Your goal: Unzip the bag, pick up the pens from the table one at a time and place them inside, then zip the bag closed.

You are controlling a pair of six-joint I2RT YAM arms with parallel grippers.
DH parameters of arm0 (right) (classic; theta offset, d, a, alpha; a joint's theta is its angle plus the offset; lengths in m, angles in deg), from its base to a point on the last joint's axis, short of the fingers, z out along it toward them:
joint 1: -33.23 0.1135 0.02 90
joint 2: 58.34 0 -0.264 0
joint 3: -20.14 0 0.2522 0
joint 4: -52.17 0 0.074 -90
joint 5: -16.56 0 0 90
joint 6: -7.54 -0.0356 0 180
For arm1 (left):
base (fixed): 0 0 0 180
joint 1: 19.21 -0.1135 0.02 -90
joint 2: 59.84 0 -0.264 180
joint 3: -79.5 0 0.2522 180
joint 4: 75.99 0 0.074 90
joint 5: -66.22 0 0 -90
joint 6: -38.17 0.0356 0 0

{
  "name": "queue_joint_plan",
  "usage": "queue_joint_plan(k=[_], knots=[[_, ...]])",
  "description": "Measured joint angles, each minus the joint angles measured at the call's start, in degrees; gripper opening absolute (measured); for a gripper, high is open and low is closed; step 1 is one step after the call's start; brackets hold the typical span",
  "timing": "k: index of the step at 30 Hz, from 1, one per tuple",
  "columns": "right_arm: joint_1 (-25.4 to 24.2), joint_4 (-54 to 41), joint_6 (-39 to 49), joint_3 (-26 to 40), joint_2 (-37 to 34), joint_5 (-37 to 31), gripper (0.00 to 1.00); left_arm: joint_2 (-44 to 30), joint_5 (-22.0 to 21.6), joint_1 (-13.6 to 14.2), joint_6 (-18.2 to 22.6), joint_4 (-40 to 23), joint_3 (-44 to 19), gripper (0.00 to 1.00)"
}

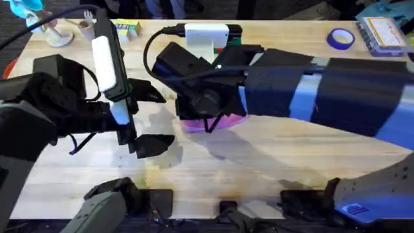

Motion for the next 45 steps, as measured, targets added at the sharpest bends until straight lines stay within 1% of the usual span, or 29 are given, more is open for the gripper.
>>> queue_joint_plan(k=[2,10,13,30,35,45], knots=[[0.0,0.0,0.0,0.0,0.0,-0.2,0.278,0.0,0.0,0.0,0.0,0.0,0.0,0.993],[0.0,0.0,0.0,0.0,-0.1,-0.2,0.128,0.0,0.0,0.0,0.0,0.0,0.0,0.994],[0.0,0.0,0.0,0.0,-0.1,-0.2,0.093,0.0,0.0,0.0,0.0,0.0,0.0,0.994],[0.0,-0.2,0.0,0.0,0.1,-0.1,0.059,0.0,0.0,0.0,0.0,0.0,0.0,0.993],[0.2,-1.2,0.5,0.0,2.4,0.5,0.042,0.0,0.0,0.0,0.0,0.0,0.0,0.993],[0.0,-2.2,0.8,-0.1,4.0,0.7,0.031,0.0,0.6,0.0,0.0,0.0,0.0,0.993]])
